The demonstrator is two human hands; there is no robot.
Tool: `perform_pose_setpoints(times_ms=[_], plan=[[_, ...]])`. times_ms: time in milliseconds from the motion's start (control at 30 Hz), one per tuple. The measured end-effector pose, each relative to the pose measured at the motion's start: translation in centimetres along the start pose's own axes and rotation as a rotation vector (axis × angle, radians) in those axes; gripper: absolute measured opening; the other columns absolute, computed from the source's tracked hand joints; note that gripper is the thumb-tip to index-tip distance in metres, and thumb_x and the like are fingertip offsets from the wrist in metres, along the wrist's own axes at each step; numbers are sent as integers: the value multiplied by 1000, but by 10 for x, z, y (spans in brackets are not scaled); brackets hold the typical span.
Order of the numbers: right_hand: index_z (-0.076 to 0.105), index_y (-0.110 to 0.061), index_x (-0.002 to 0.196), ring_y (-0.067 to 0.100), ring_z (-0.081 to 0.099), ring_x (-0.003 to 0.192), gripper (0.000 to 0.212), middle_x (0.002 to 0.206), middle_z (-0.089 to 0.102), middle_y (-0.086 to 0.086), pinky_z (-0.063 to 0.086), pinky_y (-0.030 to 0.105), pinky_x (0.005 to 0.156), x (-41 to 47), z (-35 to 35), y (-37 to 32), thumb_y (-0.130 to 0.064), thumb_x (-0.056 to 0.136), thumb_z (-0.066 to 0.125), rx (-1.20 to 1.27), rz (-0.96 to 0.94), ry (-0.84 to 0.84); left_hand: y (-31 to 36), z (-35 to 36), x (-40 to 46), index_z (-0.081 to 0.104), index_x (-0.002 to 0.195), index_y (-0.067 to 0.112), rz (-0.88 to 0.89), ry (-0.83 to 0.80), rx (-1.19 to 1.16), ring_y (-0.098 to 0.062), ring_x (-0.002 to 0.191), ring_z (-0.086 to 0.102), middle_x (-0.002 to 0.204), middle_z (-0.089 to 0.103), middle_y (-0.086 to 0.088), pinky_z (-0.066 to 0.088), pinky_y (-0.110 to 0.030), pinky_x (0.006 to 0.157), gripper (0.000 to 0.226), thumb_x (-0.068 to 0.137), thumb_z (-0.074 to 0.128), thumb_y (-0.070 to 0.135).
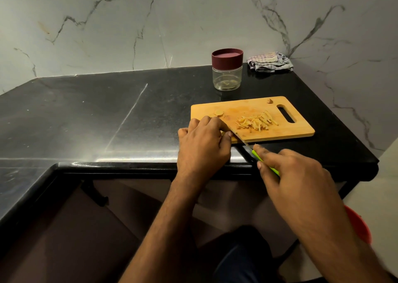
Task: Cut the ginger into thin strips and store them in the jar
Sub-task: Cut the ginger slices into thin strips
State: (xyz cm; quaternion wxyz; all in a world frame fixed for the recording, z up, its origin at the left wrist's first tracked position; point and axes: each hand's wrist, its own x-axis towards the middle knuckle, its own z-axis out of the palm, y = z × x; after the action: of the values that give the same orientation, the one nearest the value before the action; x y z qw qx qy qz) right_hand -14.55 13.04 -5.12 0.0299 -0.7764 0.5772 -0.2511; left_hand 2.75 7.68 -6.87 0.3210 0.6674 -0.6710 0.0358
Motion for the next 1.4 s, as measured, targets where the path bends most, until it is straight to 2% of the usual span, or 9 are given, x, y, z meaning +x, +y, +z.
perform_pose_setpoints(times_ms=[133, 333, 433, 633, 833, 967, 1233, 1333, 1400], plan=[[38, -44, 140, 6, 46, 70, 44, 84, 41, -10, 36, 19, 53, -3, 2, 4, -39, 96, 41, -37, 35, -7, 1, 0, -1, 48, 116, 33, 41, 6, -8, -13, 98, 46, 97, 49, 13, 29, -36, 86, 22, 96, 54, 37], [35, -44, 141, 6, 47, 70, 45, 85, 41, -10, 40, 18, 55, -4, 3, 6, -40, 97, 39, -2, 11, -4, 2, -3, 0, 55, 126, 46, 116, -99, 111, -14, 109, 41, 111, 46, 6, 26, -37, 88, 39, 95, 32, 44], [39, -42, 140, 4, 44, 66, 45, 80, 41, -11, 32, 17, 51, -4, 5, 7, -40, 96, 42, 9, 3, -1, 1, -1, 0, 49, 135, 42, 84, -90, 80, -14, 112, 43, 115, 49, 6, 27, -37, 90, 37, 99, 39, 41], [56, -25, 132, 0, 43, 59, 42, 72, 46, -12, 26, 13, 49, -4, 5, 7, -36, 93, 45, 135, -22, 56, -6, 1, 1, 66, 105, 32, -59, 20, -121, -5, 101, 43, 103, 52, 15, 25, -34, 88, 15, 94, 63, 42], [57, -24, 130, 3, 50, 63, 44, 75, 53, -11, 45, 22, 51, -7, 5, 6, -39, 92, 41, 190, -64, 38, -4, -2, 1, 70, 97, 34, -47, 9, -139, -3, 100, 42, 102, 52, 18, 22, -34, 86, 9, 94, 64, 39], [58, -23, 129, 4, 48, 60, 44, 71, 51, -10, 40, 21, 49, -9, 3, 3, -38, 92, 41, 172, -61, 33, -3, -2, 1, 68, 94, 33, -32, -2, -98, -4, 101, 41, 103, 51, 17, 21, -33, 85, 8, 95, 63, 40], [53, -31, 134, 6, 51, 68, 38, 78, 58, -8, 41, 21, 56, 6, 6, -1, -36, 96, 47, 128, -43, -9, -2, -5, 4, 55, 80, 38, -47, -42, -134, -6, 97, 39, 94, 49, 17, 19, -34, 82, 16, 94, 64, 37], [45, -40, 138, 4, 42, 65, 42, 75, 44, -12, 26, 15, 51, 5, 3, 1, -40, 96, 44, 41, -27, -9, 0, -3, 1, 59, 86, 35, -36, -7, -111, -7, 98, 41, 96, 52, 16, 20, -34, 81, 8, 94, 62, 38], [41, -45, 139, 5, 42, 66, 43, 76, 40, -10, 29, 18, 51, 0, 2, 4, -40, 96, 44, -3, -2, -7, 0, -3, 0, 59, 94, 33, -39, 12, -105, -7, 97, 43, 95, 52, 15, 23, -33, 82, 5, 94, 61, 38]])
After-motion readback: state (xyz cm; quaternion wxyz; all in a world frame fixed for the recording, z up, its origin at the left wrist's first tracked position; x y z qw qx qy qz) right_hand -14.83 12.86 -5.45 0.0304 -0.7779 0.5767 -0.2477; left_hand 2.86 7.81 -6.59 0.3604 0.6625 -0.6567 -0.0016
